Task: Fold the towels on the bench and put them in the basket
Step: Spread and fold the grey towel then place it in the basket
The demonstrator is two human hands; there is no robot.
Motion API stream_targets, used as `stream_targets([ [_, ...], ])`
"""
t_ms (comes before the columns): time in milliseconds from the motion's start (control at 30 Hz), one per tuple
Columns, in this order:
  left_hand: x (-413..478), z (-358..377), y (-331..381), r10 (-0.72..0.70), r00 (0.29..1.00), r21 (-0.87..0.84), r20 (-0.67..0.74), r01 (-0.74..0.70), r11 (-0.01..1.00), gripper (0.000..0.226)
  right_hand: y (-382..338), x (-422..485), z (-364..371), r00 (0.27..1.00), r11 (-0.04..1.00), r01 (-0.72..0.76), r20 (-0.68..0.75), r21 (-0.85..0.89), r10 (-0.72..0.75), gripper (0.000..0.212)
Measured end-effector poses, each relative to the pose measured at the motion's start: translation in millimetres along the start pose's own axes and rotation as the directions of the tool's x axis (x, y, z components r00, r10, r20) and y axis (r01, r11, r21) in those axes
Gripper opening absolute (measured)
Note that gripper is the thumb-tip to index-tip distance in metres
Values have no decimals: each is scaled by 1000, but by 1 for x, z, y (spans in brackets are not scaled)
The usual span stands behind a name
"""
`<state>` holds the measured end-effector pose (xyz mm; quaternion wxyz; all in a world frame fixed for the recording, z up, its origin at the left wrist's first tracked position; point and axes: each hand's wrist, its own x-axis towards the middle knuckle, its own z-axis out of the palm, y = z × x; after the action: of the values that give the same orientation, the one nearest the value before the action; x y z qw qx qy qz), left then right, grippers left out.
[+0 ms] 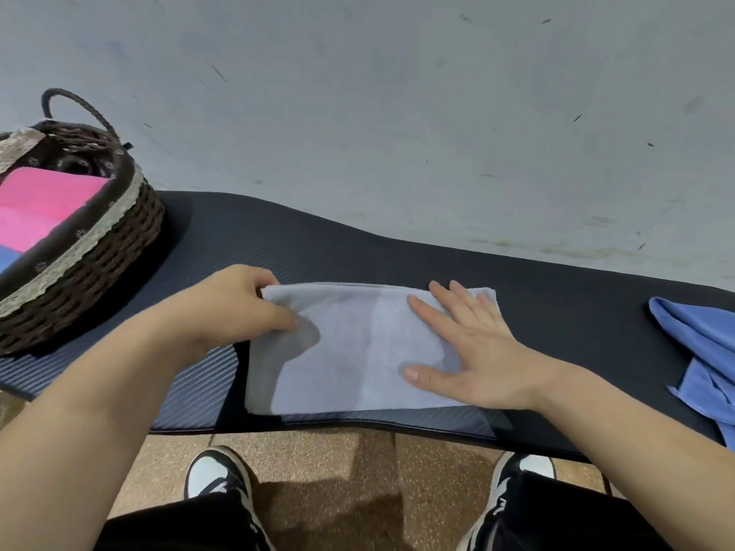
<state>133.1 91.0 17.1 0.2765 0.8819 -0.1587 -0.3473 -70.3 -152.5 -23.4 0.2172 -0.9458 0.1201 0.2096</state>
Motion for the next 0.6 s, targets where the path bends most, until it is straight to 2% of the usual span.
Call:
stream_targets([
  [67,-3,-7,-3,37,999,-209,-8,-38,977,16,-8,0,8,1000,999,-24,-16,-43,23,92],
  [133,-6,-9,-6,58,997,-325,-54,-73,943,16,-17,-2,16,999,998,-37,-34,-58,35,90],
  [233,-12,-6,-1,108,968,-278,-228,-171,945,14,-23,-4,20,992,999,37,-120,37,-32,87],
  [300,-20,-2,14,132,939,-230,-316,-210,950,14,-18,-6,13,959,992,95,-277,87,-67,79],
  [367,-28,8,34,144,929,-225,-342,-229,947,19,-11,-10,4,889,992,69,-457,104,-14,59],
  [433,-33,24,56,168,934,-220,-314,-243,945,31,-6,-16,-8,838,965,-2,-526,261,144,33],
  [500,-34,46,79,179,958,-260,-222,-235,937,37,1,-19,-13,861,821,-28,-403,570,309,43],
  [533,-32,59,89,178,969,-289,-168,-222,931,36,4,-21,-13,891,708,-44,-292,705,346,49],
  [600,-26,86,105,182,980,-315,-80,-198,928,32,12,-25,-14,929,526,-95,-115,845,352,50],
])
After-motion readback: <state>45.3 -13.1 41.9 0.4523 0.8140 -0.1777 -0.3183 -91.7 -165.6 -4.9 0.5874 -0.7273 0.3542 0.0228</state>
